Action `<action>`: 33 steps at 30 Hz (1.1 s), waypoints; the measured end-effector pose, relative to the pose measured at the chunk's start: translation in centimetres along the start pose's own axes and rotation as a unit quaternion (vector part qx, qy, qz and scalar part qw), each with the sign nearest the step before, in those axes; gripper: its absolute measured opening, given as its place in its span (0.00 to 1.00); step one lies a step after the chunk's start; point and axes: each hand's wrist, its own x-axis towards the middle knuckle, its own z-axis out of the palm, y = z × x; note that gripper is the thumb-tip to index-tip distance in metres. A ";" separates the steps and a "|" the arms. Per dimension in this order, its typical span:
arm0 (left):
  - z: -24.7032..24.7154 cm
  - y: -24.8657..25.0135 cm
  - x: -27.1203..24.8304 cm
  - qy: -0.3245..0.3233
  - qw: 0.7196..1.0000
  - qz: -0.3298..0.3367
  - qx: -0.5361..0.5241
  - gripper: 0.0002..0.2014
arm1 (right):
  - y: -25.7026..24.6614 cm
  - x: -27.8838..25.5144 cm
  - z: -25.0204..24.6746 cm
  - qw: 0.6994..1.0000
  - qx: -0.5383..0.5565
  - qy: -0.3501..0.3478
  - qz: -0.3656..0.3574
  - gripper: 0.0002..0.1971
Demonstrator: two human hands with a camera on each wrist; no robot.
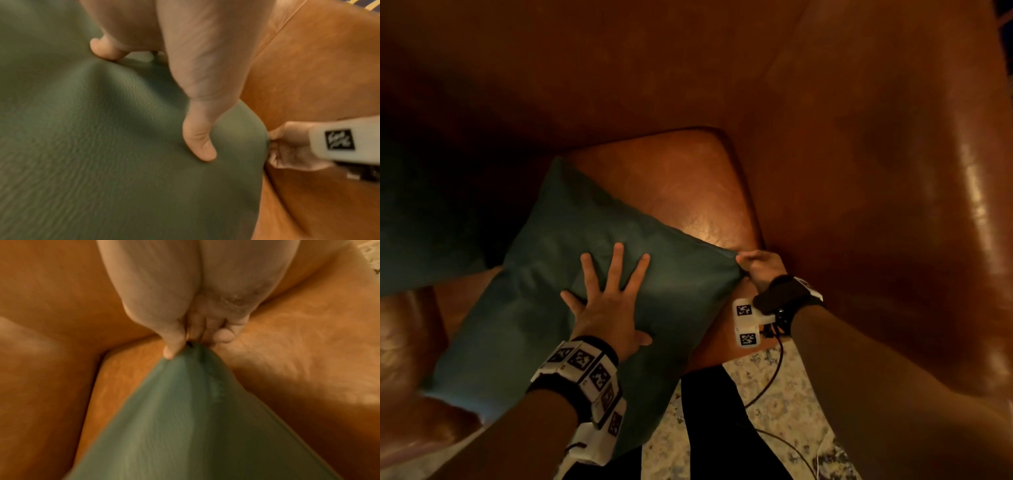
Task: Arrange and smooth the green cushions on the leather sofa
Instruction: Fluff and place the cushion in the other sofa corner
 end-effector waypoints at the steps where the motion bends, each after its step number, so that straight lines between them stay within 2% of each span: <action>1: -0.1 0.1 -0.1 -0.002 1.000 0.003 -0.001 0.68 | 0.4 0.2 0.3 1.000 -0.017 0.018 -0.009 0.04; 3: -0.3 0.2 -0.5 0.000 1.000 0.008 -0.003 0.65 | 0.5 -0.3 0.8 0.995 -0.079 0.049 -0.033 0.07; 5: -0.3 -0.1 -1.3 0.034 0.999 0.018 -0.019 0.58 | -0.1 -1.6 0.4 0.975 -0.199 0.048 -0.081 0.09; 7: 0.2 -1.4 -2.8 0.125 0.987 0.034 -0.093 0.50 | -1.2 -2.9 -0.4 0.945 -0.293 0.039 -0.138 0.10; 9: 1.5 -3.8 -4.6 0.243 0.942 0.015 -0.232 0.40 | -2.5 -4.1 -1.3 0.920 -0.343 0.041 -0.185 0.09; 11: 4.5 -7.2 -6.7 0.314 0.885 -0.080 -0.335 0.30 | -3.9 -6.0 -1.5 0.896 -0.377 0.024 -0.234 0.08; 13: 8.9 -10.5 -9.1 0.334 0.844 -0.196 -0.372 0.21 | -5.0 -9.1 -0.5 0.859 -0.420 -0.030 -0.292 0.06; 14: 11.6 -11.7 -10.3 0.336 0.828 -0.239 -0.380 0.18 | -5.4 -11.0 0.6 0.830 -0.452 -0.067 -0.322 0.06; 15: 14.2 -12.6 -11.5 0.319 0.817 -0.280 -0.390 0.15 | -5.4 -13.0 1.9 0.791 -0.489 -0.109 -0.352 0.09; 16: 16.8 -13.1 -12.6 0.273 0.809 -0.324 -0.407 0.14 | -5.1 -15.0 3.5 0.746 -0.529 -0.155 -0.375 0.12; 18: 21.1 -12.7 -13.9 0.121 0.796 -0.400 -0.439 0.15 | -4.0 -18.7 6.9 0.647 -0.604 -0.234 -0.402 0.14; 19: 23.3 -12.1 -14.3 0.046 0.796 -0.417 -0.436 0.16 | -3.0 -20.2 8.6 0.590 -0.637 -0.265 -0.420 0.14; 21: 26.5 -10.1 -14.7 -0.071 0.813 -0.388 -0.429 0.15 | -1.4 -22.2 11.7 0.483 -0.686 -0.297 -0.455 0.14; 23: 27.7 -7.6 -14.6 -0.101 0.805 -0.342 -0.473 0.13 | -0.4 -23.1 13.8 0.418 -0.723 -0.294 -0.465 0.13; 25: 27.5 -5.2 -13.9 -0.066 0.775 -0.320 -0.541 0.12 | 0.3 -22.6 15.1 0.376 -0.755 -0.269 -0.465 0.12; 27: 26.6 -3.1 -12.9 -0.006 0.721 -0.317 -0.616 0.16 | 0.8 -21.9 15.7 0.360 -0.775 -0.251 -0.454 0.14; 28: 26.1 -2.2 -12.3 0.036 0.671 -0.332 -0.662 0.14 | 1.0 -21.6 15.8 0.361 -0.780 -0.245 -0.448 0.16; 30: 25.8 -0.9 -11.2 0.106 0.526 -0.366 -0.760 0.11 | 1.4 -21.1 16.0 0.375 -0.779 -0.231 -0.445 0.19; 31: 25.9 -0.4 -10.7 0.126 0.463 -0.373 -0.794 0.12 | 1.6 -21.0 16.0 0.386 -0.776 -0.222 -0.447 0.19; 33: 26.4 0.9 -10.1 0.150 0.357 -0.371 -0.844 0.16 | 2.1 -20.5 16.2 0.396 -0.774 -0.207 -0.449 0.18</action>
